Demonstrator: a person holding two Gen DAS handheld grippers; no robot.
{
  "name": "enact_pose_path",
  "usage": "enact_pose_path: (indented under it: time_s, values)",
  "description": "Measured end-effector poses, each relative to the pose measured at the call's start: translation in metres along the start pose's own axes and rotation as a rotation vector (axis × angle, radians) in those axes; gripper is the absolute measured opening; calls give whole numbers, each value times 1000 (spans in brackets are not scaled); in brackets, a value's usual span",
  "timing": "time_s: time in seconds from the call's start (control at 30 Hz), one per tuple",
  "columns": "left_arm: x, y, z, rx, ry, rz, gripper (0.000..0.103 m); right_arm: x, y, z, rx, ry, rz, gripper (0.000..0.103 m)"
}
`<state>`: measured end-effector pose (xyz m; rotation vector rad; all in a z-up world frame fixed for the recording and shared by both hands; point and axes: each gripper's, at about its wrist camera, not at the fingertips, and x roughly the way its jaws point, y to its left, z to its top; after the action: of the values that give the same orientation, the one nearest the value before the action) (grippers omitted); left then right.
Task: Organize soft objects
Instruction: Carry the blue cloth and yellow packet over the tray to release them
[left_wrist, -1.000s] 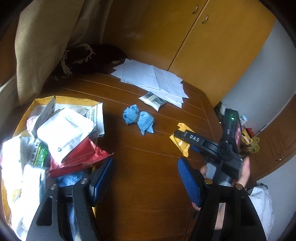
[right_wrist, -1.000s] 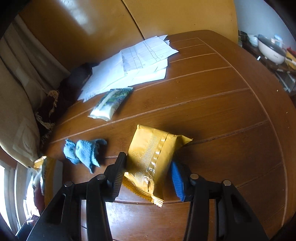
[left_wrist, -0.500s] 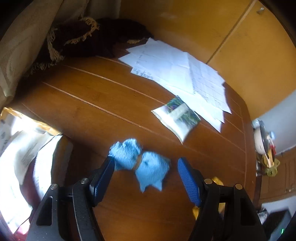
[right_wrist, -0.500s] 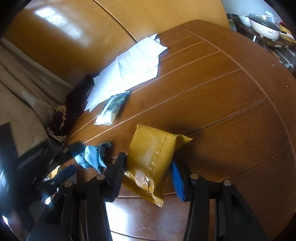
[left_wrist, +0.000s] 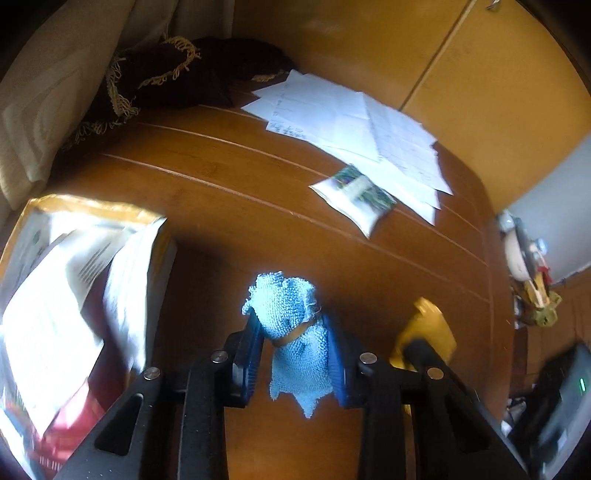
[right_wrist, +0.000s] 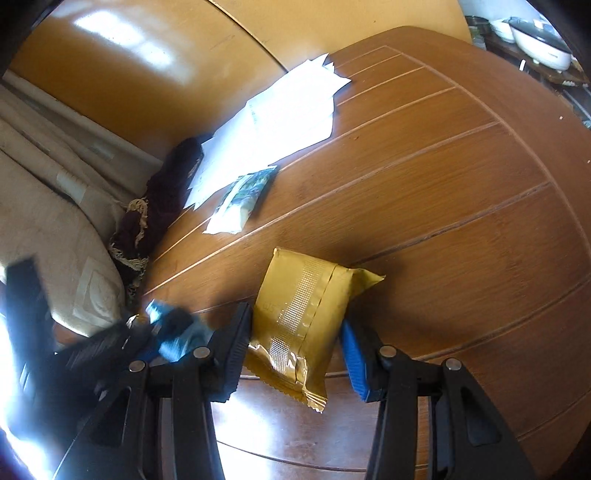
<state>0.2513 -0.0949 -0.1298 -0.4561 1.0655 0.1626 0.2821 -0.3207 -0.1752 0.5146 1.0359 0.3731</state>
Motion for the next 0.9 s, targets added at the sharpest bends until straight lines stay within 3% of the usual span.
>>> enact_pose_path:
  time_s: [0.23,0.43,0.67,0.9]
  values:
    - [-82,15,-53,82,-88,-145,33,-3,21,-7,-110,-48,21,46]
    - [-156,63,-65,84,-186,-214,33,-13,49,-17,-256,-90,110,46]
    - [-190,133,-42,33,-278,-122,33,-14,89,-40,-446,-63,240,46]
    - [-154,188,-4,-8,-215,-62,33,-33,149,-55,-630,-32,285,46]
